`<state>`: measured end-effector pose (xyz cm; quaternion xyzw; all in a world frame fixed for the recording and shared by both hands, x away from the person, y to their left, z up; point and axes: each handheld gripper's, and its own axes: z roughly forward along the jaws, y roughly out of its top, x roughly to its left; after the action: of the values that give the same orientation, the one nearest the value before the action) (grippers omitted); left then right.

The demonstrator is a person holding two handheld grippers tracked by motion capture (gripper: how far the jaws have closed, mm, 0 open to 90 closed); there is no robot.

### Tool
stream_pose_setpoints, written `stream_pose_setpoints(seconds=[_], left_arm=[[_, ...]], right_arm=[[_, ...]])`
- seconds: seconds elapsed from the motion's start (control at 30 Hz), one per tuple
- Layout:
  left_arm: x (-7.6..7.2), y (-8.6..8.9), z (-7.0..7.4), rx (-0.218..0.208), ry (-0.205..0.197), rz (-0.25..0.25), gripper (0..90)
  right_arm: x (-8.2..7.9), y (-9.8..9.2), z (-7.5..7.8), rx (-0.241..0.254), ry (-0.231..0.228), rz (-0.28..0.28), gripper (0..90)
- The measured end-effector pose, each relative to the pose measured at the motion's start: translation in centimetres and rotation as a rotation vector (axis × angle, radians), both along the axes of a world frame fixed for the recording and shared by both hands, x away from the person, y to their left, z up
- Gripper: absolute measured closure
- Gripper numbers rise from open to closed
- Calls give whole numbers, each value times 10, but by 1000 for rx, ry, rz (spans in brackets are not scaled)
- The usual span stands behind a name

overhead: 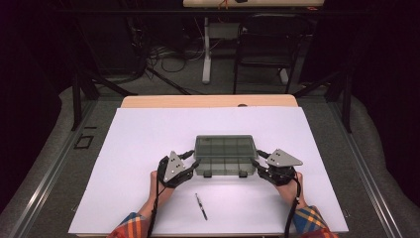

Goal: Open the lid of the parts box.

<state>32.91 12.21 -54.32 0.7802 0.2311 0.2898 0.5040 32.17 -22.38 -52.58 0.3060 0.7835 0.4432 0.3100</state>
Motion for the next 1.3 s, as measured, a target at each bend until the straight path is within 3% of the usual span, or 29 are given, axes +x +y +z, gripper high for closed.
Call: stream_pose_setpoints(seconds=[0.53,1.3], left_arm=[[10,0,18,34,6,-13,617],[27,7,29,3,44,-46,690]], right_arm=[[11,2,11,7,6,-17,606],[25,2,25,16,34,-21,633]])
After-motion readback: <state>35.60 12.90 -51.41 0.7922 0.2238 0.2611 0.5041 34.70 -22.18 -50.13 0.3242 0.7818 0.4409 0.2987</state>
